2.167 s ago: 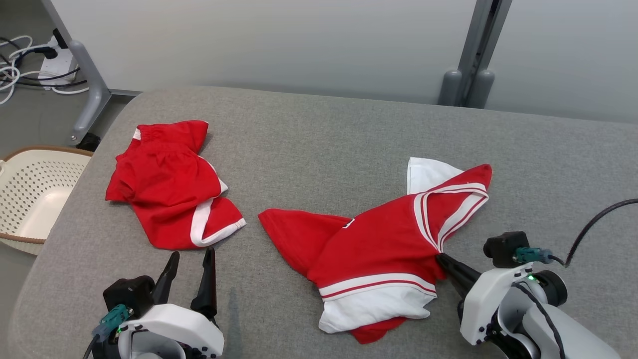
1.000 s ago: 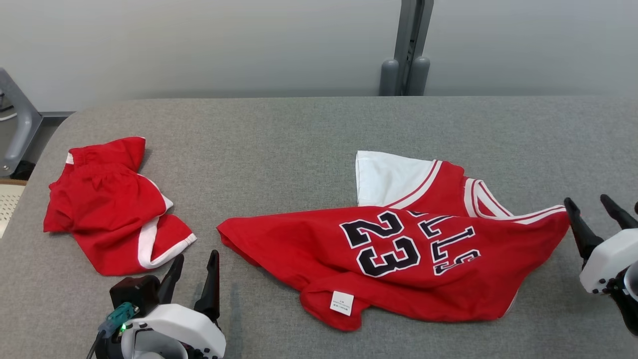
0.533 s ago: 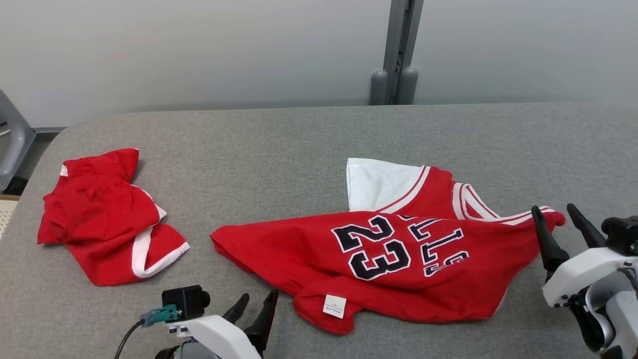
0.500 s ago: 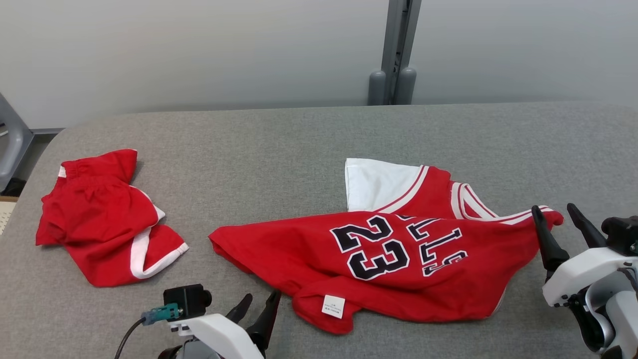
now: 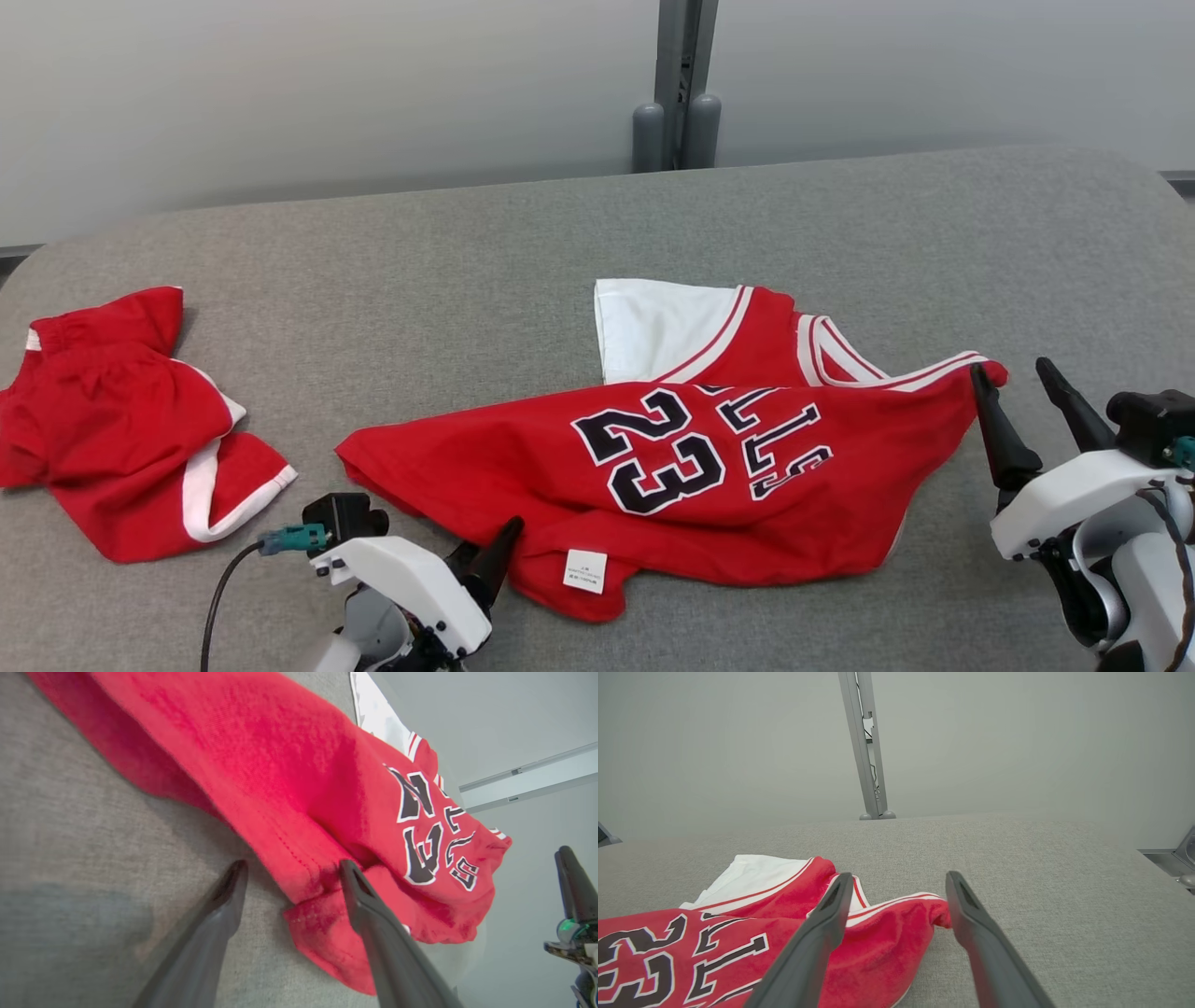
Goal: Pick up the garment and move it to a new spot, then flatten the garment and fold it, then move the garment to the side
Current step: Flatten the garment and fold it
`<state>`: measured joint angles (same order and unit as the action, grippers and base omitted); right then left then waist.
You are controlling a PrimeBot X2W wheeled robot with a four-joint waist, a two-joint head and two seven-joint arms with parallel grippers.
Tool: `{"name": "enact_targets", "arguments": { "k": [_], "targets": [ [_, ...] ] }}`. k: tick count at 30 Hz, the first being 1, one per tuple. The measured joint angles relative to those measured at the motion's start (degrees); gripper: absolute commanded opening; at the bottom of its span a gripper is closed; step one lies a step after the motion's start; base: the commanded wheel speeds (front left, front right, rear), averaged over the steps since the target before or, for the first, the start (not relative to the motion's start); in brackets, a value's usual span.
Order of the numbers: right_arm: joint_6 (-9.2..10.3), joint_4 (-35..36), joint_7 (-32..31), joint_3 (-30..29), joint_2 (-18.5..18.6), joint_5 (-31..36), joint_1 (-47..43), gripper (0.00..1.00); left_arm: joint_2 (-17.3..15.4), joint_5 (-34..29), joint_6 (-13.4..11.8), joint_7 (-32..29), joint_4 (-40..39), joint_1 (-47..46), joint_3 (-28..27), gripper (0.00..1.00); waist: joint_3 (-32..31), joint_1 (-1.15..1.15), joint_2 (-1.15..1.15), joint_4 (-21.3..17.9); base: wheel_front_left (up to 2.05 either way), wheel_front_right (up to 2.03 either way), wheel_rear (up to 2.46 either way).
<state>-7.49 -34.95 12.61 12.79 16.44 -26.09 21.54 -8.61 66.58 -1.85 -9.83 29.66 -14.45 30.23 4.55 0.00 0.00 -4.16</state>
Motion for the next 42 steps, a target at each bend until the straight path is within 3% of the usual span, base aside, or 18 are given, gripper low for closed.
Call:
{"name": "enact_targets", "arguments": {
  "k": [1, 2, 3, 4, 11, 19, 23, 28, 29, 30, 36, 42],
  "targets": [
    [-0.01, 0.38, -0.04, -0.20, -0.19, 0.02, -0.19, 1.00, 0.25, 0.00, 0.38, 0.01, 0.98, -0.52, -0.07, 1.00, 0.16, 0.00, 0.00, -0.29, 0.00, 0.00, 0.00],
    [-0.01, 0.60, -0.05, -0.42, -0.26, 0.03, -0.41, 1.00, 0.48, 0.02, 0.60, 0.04, 1.91, -1.14, -0.18, 0.67, 0.34, 0.00, 0.00, -0.52, 0.00, 0.00, 0.00],
    [0.00, 0.74, -0.08, -0.60, -0.41, 0.11, -0.55, 1.00, 0.73, 0.01, 0.89, 0.02, 2.64, -1.73, -0.05, 0.05, 0.49, 0.00, 0.00, -0.74, 0.00, 0.00, 0.00],
    [0.00, 0.87, -0.15, -0.76, -0.53, 0.24, -0.79, 1.00, 0.76, -0.04, 1.43, 0.01, 3.26, -2.34, 0.09, 0.00, 0.62, 0.00, 0.00, -0.96, 0.00, 0.00, 0.00],
    [0.00, 1.81, -0.48, -1.69, -1.52, 0.76, -1.67, 1.00, -2.42, -3.43, 2.19, 4.38, 3.12, -5.77, -0.73, 0.00, 0.96, 0.00, 0.00, -1.88, 0.00, 0.00, 0.00],
    [0.00, 2.56, -0.66, -1.80, -2.56, 1.01, -2.14, 1.00, -8.35, -8.90, -1.38, 5.82, 0.54, -10.71, -1.04, 0.00, 1.56, 0.00, 0.00, -2.53, 0.00, 0.00, 0.00],
    [0.00, 2.92, -0.73, -1.53, -2.64, 1.00, -2.06, 1.00, -8.72, -10.39, -2.75, 6.89, 2.60, -14.54, -1.31, 0.00, 2.46, 0.00, 0.00, -2.98, 0.00, 0.00, 0.00],
    [0.00, 3.41, -0.99, -0.88, -2.75, 1.00, -1.46, 1.00, -8.08, -12.74, -2.55, 9.13, 10.11, -19.55, -0.68, 0.00, 3.79, 0.00, 0.00, -3.44, 0.00, 0.00, 0.00],
    [0.00, 3.45, -1.01, -0.74, -2.78, 1.00, -1.32, 1.00, -7.80, -13.43, -2.26, 9.89, 11.83, -20.47, -0.40, 0.38, 4.00, 0.00, 0.00, -3.51, 0.00, 0.00, 0.00],
    [0.00, 3.50, -1.04, -0.59, -2.81, 1.00, -1.21, 1.00, -7.38, -13.70, -2.24, 10.77, 13.19, -21.23, -0.26, 1.00, 4.18, 0.00, 0.00, -3.58, 0.00, 0.00, 0.00],
    [0.00, 3.67, -1.07, 0.19, -3.01, 0.90, -1.08, 1.00, -4.60, -14.48, -0.19, 16.14, 18.82, -22.10, 0.41, 1.00, 4.31, 0.00, 0.00, -3.22, 0.00, 0.00, 0.00],
    [0.00, 4.43, -0.52, -0.62, -2.82, 0.42, -2.96, 1.00, -6.51, -16.63, 0.30, 22.94, 17.89, -17.91, 0.40, 1.00, 2.92, 0.00, 0.00, -1.68, 0.00, 0.00, 0.00]
  ]
}}
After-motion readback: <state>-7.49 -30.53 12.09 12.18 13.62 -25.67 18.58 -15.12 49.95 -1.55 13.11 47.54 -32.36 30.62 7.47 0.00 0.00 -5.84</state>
